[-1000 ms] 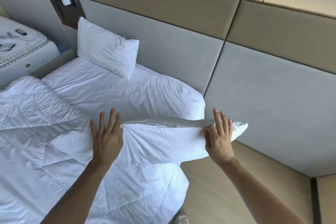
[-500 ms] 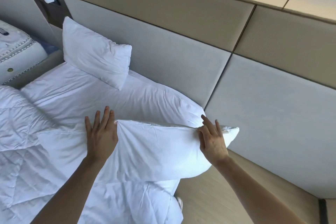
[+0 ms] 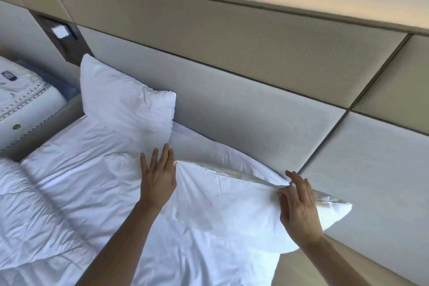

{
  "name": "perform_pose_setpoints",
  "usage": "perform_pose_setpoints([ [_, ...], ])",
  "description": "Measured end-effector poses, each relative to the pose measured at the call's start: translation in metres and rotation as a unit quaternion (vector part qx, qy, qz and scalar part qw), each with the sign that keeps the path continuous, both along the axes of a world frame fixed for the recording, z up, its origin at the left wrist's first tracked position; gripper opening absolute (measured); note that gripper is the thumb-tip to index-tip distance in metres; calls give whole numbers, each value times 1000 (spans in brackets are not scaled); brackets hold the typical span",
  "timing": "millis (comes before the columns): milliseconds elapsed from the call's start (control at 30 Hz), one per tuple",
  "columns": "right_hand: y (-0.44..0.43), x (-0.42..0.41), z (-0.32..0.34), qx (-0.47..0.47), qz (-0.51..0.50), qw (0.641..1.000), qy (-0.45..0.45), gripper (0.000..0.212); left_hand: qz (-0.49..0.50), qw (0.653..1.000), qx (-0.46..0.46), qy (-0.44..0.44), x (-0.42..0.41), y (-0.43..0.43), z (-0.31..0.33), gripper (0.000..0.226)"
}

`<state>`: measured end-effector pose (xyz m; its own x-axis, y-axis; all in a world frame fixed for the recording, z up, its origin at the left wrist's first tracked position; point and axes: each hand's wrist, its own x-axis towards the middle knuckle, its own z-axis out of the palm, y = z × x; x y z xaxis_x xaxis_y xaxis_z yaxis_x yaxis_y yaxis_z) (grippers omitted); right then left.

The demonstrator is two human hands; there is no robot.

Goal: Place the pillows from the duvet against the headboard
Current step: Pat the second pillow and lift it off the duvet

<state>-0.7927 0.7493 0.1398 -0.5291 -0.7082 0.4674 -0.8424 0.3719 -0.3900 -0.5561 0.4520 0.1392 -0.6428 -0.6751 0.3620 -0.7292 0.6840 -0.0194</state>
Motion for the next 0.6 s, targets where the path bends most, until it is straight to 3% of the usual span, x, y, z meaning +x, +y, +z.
perform_pose_setpoints([
  [200, -44, -37, -8, -32, -15, 999, -28, 21, -27, 999, -8, -28, -91, -80, -13, 44],
  [433, -75, -90, -3, -62, -80, 995, -3, 23, -70, 996, -45, 14, -184, -128, -22, 41],
  [600, -100, -127, -23, -85, -133, 987, 13, 21, -48, 999, 15, -6, -238, -145, -43, 48],
])
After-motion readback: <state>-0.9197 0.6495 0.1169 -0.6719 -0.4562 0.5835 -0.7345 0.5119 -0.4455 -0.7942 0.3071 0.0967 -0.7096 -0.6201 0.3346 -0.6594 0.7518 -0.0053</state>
